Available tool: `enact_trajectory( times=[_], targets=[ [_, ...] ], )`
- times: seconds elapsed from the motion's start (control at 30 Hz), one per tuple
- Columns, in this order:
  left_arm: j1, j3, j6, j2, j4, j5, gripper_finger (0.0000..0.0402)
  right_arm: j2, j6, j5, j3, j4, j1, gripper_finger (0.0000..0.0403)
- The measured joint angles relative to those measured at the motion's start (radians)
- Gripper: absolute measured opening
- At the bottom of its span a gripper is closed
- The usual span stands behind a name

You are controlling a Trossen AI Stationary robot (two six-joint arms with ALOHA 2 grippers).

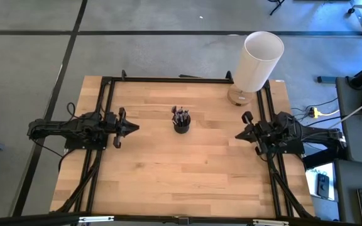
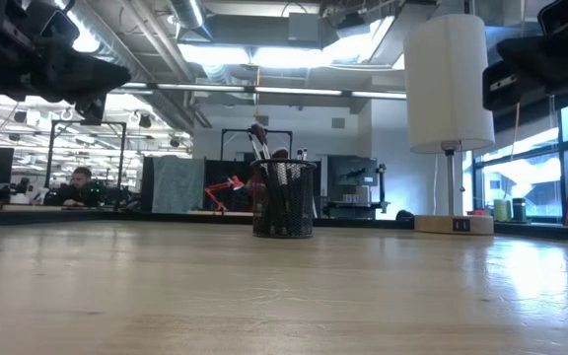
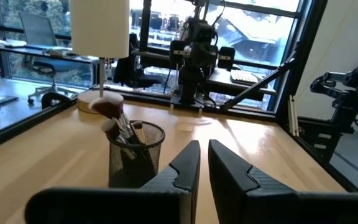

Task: Sort items
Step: Return to Home Position

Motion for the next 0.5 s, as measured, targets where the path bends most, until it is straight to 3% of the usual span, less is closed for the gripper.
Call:
enact_trajectory(
  times=[0.17,0.5],
  targets=[
    [0.000,0.000,-0.019,0.000,-0.020,0.001,0.0029,0.000,-0.016,-0.067,0.003,-0.009,-0.051,0.0010],
    [-0.034,0.000,0.012,0.000,-0.004,-0.009,0.0029,0.004,0.025,-0.017,-0.044,0.098,-0.134,0.0010]
  ],
)
